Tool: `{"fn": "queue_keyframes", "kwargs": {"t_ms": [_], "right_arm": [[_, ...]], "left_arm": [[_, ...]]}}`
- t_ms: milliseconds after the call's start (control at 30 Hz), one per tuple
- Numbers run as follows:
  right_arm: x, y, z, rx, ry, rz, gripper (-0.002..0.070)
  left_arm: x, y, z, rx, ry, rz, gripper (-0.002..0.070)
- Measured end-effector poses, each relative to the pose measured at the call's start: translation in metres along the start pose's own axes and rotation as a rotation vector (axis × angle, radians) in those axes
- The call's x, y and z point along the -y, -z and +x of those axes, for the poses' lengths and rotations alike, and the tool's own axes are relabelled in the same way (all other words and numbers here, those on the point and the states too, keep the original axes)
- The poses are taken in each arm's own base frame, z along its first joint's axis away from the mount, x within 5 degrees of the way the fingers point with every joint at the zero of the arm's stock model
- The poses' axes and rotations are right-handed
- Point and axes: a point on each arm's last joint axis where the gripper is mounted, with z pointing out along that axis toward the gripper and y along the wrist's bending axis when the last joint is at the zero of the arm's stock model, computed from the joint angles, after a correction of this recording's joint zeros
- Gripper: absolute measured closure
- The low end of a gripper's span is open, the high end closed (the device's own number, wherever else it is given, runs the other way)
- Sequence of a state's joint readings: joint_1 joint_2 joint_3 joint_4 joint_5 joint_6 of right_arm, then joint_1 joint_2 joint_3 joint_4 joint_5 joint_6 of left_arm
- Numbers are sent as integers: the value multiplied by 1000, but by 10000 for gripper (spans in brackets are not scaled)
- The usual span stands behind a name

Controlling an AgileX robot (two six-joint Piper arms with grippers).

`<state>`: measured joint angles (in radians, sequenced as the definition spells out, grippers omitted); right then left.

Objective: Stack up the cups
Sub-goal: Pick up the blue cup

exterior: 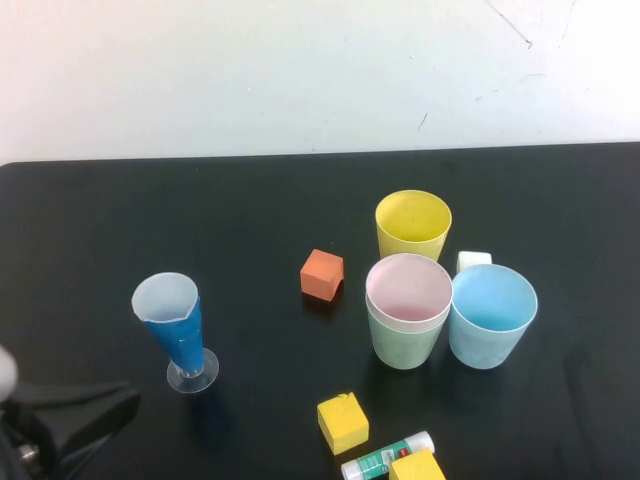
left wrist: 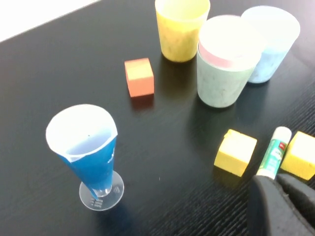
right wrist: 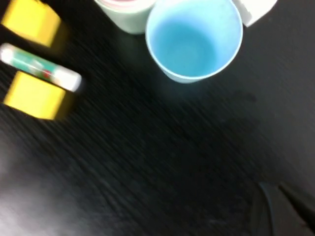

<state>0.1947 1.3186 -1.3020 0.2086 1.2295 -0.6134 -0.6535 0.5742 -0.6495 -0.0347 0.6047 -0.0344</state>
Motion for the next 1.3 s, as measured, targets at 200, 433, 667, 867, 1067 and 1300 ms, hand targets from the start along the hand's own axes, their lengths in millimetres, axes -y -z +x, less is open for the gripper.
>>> {"fn": "queue_keyframes", "kwargs": {"t_ms": [200,433,667,867,1067,1300], "right_arm": [[12,-42,-40,-127,44,25,656],[31,-88,-72,-171,28,-20,337],[37,-131,-89,-185,-9,-125,245],[39,-172,-87,-254,-19,-191,269],[41,-191,-85,-280,-23,-204,553],[56,-149,-103,-226,5,-26,658]], "left_arm": [[0,4,1,20,-3,-1,676],[0,4,1,21,-7,-4,676],[-1,4,1,23,-18,-12,676],[-3,4,1,24,-37,-27,676],[-3,4,1,24,-45,-32,676],[-3,4,1,24,-46,-33,676]]}}
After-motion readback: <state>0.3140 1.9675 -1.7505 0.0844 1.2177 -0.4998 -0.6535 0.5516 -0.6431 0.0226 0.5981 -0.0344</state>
